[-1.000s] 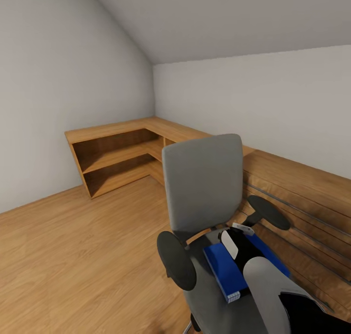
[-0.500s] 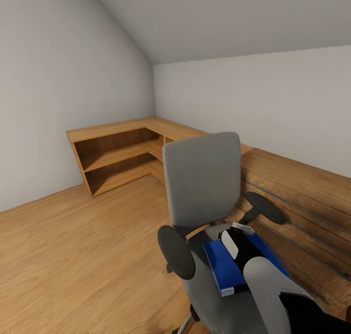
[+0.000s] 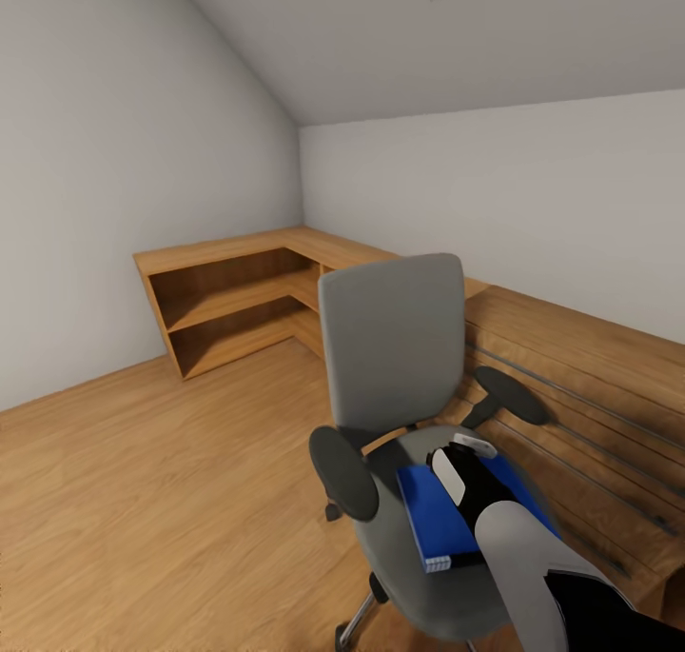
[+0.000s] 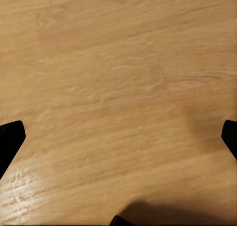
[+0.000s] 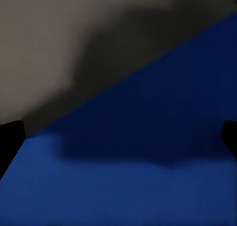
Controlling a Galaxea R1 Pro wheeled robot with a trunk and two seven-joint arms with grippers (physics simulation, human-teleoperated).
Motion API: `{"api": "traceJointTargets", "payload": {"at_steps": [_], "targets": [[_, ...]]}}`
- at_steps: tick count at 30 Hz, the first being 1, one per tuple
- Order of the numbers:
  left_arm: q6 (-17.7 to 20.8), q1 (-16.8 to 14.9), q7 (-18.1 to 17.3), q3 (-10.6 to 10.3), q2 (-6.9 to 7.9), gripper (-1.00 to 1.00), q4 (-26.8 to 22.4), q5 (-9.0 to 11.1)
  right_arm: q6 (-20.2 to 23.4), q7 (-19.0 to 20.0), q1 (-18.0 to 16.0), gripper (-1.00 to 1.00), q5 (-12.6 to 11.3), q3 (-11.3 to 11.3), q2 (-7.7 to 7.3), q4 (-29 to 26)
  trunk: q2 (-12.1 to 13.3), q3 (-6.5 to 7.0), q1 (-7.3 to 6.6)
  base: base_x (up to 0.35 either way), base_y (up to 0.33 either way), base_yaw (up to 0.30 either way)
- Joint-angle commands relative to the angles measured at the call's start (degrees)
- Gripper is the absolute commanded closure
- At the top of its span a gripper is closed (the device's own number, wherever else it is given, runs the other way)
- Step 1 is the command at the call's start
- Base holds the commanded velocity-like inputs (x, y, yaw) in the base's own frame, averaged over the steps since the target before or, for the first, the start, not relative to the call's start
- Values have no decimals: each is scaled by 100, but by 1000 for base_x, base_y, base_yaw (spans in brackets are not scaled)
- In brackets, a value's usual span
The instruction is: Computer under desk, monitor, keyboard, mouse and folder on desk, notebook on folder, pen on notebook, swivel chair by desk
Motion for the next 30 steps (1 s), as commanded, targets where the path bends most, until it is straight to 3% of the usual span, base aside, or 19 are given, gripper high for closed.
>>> {"api": "traceJointTargets", "payload": {"at_steps": [1, 20, 30], "targets": [[-16, -2, 3, -6, -1, -100, 1, 8, 11, -37, 2, -100, -112, -25, 1, 85, -2, -6, -1, -61, 0, 0], [-27, -2, -6, -9, -7, -100, 1, 6, 13, -31, 2, -100, -111, -25, -7, 84, -2, -6, -1, -82, -34, 0], [-303, -2, -25, -15, -7, -100, 1, -3, 11, -34, 2, -100, -111, -25, -2, 88, -2, -6, -1, -105, -52, 0]]}}
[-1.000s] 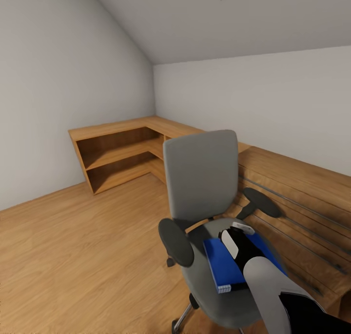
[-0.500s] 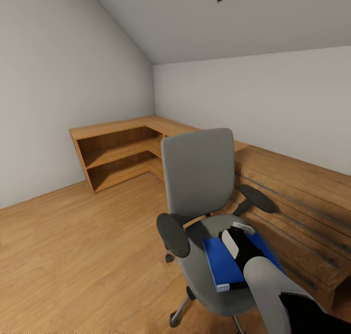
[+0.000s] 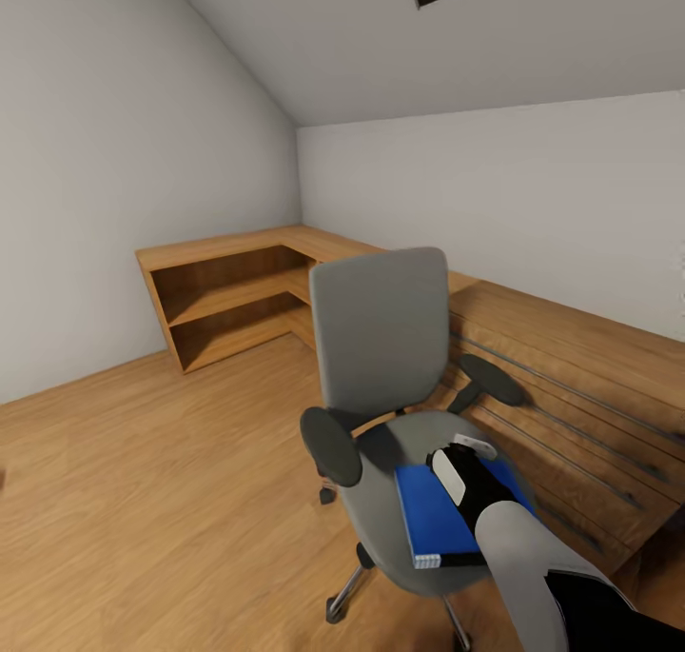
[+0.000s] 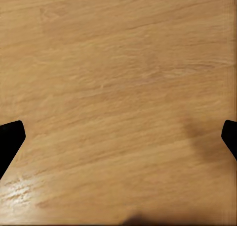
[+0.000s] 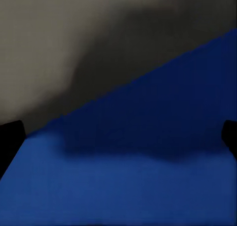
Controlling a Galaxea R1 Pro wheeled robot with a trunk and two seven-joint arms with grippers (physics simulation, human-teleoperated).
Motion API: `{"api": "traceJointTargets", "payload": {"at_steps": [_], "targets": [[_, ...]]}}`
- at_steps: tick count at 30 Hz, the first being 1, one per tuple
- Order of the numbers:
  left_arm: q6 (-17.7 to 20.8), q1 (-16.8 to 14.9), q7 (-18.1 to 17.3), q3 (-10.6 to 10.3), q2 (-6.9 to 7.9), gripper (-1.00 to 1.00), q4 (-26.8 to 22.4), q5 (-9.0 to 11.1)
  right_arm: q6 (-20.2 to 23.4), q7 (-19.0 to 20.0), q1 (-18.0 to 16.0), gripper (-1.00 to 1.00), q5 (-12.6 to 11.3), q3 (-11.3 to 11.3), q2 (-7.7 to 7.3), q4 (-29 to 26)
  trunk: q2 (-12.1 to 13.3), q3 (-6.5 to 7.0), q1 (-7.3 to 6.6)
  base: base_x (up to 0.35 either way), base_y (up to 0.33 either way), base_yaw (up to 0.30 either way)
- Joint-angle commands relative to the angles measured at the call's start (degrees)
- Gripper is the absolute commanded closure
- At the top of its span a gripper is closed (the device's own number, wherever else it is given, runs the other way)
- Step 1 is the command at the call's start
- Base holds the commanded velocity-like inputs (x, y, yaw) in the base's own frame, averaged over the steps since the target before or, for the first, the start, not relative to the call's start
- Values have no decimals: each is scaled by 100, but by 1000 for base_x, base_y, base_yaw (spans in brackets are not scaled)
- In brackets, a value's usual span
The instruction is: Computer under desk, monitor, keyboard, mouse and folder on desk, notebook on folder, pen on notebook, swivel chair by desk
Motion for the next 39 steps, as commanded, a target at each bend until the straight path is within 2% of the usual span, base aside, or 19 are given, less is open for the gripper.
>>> {"api": "traceJointTargets", "payload": {"at_steps": [1, 35, 39], "targets": [[-20, -2, -2, -6, 1, -100, 0, 12, 25, -41, 3, -100, -58, -12, 0, 74, -2, -7, -1, -86, -38, 0], [-31, -2, 9, -6, 1, -100, 2, 12, 22, -42, 3, -100, -67, -12, 3, 74, -2, -7, -1, -32, -3, 0], [-31, -2, 12, -6, 1, -100, 7, 12, 24, -45, 3, -100, -67, -12, 3, 70, 159, 65, -89, -1, 0, 0]]}}
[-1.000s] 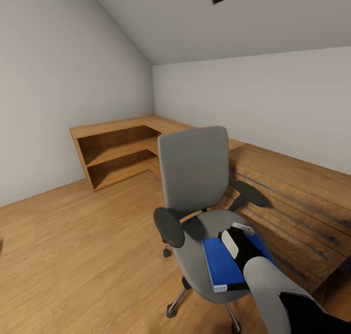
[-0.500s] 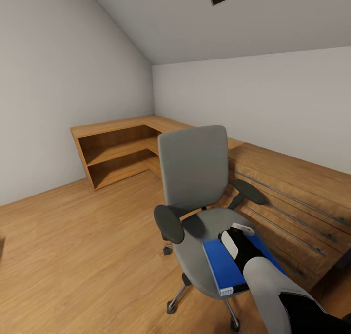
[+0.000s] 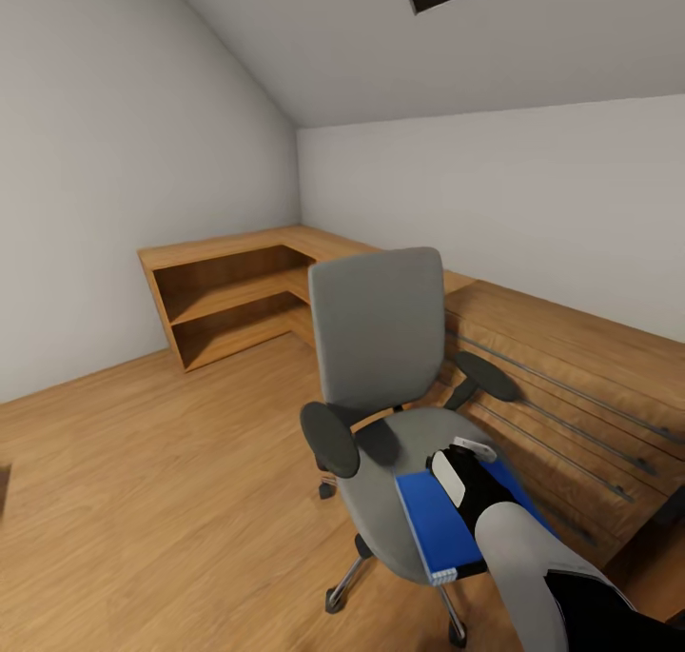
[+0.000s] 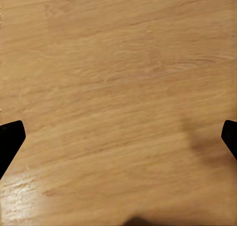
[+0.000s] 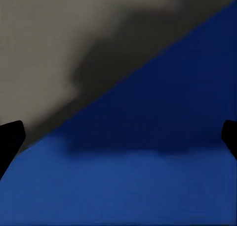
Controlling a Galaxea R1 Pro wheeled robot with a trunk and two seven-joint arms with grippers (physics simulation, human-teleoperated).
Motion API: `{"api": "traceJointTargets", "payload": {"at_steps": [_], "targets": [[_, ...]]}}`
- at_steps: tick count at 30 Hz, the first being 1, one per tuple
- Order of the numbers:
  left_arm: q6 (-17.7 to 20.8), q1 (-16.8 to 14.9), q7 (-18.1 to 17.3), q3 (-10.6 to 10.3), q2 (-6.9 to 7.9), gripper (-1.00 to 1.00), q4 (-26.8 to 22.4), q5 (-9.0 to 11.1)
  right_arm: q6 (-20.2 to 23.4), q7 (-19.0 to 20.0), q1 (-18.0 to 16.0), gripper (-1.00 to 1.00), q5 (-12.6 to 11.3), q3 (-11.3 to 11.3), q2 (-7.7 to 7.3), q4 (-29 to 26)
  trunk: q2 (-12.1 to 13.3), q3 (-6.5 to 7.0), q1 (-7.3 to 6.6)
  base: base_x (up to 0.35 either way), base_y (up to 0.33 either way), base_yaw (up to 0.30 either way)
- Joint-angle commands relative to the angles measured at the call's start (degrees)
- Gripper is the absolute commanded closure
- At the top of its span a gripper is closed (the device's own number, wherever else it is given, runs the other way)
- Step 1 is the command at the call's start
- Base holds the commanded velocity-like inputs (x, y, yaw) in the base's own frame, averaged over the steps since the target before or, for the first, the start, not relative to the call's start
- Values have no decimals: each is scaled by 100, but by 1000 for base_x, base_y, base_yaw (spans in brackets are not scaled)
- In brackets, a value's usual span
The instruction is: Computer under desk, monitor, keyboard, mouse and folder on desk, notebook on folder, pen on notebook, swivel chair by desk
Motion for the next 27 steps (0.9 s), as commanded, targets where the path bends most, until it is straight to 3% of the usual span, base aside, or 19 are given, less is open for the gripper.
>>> {"api": "traceJointTargets", "payload": {"at_steps": [1, 27], "targets": [[-15, -2, 1, -7, 1, -100, 2, 10, 13, -34, -1, -100, -55, 1, 2, -12, 39, 13, -23, 0, 0, 0], [-15, -2, 8, -16, -25, -100, 12, 19, -3, -15, -1, -100, -55, 1, 2, -96, 1082, 480, -594, 0, 0, 0]]}}
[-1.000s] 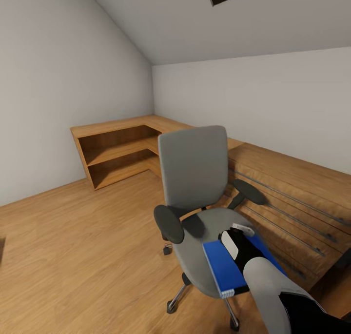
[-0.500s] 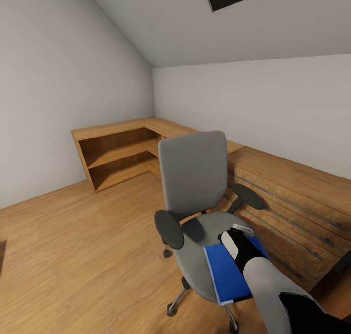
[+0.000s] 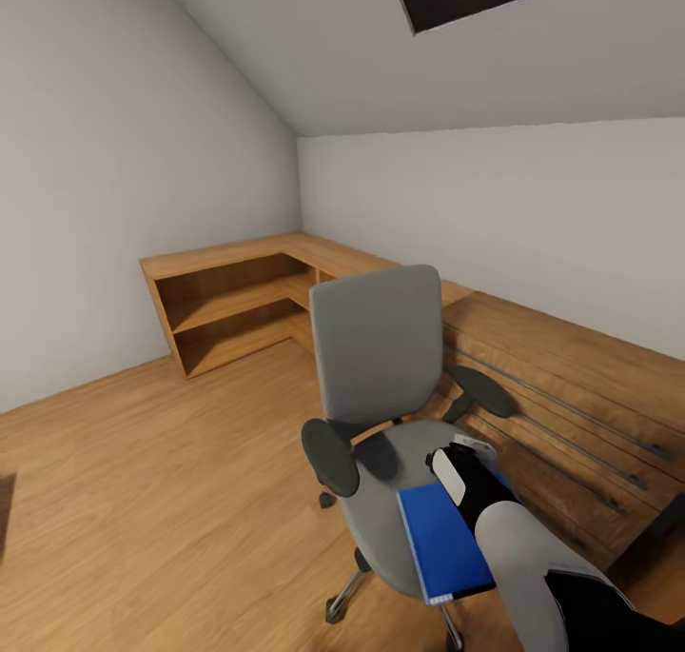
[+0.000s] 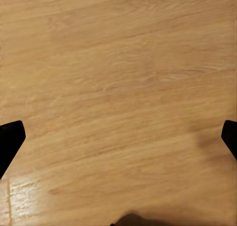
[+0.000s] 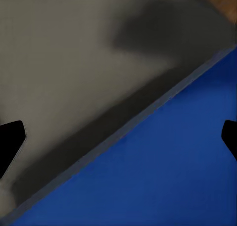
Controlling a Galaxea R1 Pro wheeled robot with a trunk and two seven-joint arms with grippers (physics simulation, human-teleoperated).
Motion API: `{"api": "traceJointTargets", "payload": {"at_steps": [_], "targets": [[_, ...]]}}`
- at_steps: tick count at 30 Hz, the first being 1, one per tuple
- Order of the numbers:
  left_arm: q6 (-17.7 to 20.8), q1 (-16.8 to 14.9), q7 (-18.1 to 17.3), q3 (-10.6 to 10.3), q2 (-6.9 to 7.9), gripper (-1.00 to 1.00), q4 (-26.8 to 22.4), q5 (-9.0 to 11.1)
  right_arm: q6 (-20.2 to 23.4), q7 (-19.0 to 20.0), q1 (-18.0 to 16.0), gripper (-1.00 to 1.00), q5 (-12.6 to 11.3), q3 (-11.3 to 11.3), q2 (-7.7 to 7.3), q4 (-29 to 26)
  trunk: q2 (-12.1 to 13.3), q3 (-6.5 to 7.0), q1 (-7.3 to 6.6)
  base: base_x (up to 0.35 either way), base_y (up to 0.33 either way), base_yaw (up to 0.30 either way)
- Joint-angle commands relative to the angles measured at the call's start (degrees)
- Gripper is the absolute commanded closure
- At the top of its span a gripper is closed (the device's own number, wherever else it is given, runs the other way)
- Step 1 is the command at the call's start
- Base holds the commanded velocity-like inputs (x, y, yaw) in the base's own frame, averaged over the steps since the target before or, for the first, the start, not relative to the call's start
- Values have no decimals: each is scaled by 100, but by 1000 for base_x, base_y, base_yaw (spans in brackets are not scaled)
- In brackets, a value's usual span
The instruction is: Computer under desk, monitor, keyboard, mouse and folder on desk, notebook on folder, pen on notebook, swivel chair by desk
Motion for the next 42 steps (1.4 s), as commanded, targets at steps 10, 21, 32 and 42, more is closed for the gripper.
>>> {"api": "traceJointTargets", "payload": {"at_steps": [10, 21, 32, 42], "targets": [[-15, -3, -7, -8, 0, -100, 5, 9, -1, -17, -1, -100, -63, 21, 3, -32, 400, 175, -221, 0, 0, 0], [14, -3, -14, -16, -7, -100, 16, 9, -38, 245, -1, -100, -59, 26, 6, -393, 721, 318, -397, 0, 0, 0], [30, -3, -36, -17, -5, -100, 18, 5, -99, 312, 2, -100, -67, 25, 42, -506, 721, 327, -397, 0, 0, -51], [44, -3, -48, -16, -8, -100, 19, 4, -144, 649, 7, -100, -64, 24, 8, -510, 721, 358, -397, 0, 0, -241]]}}
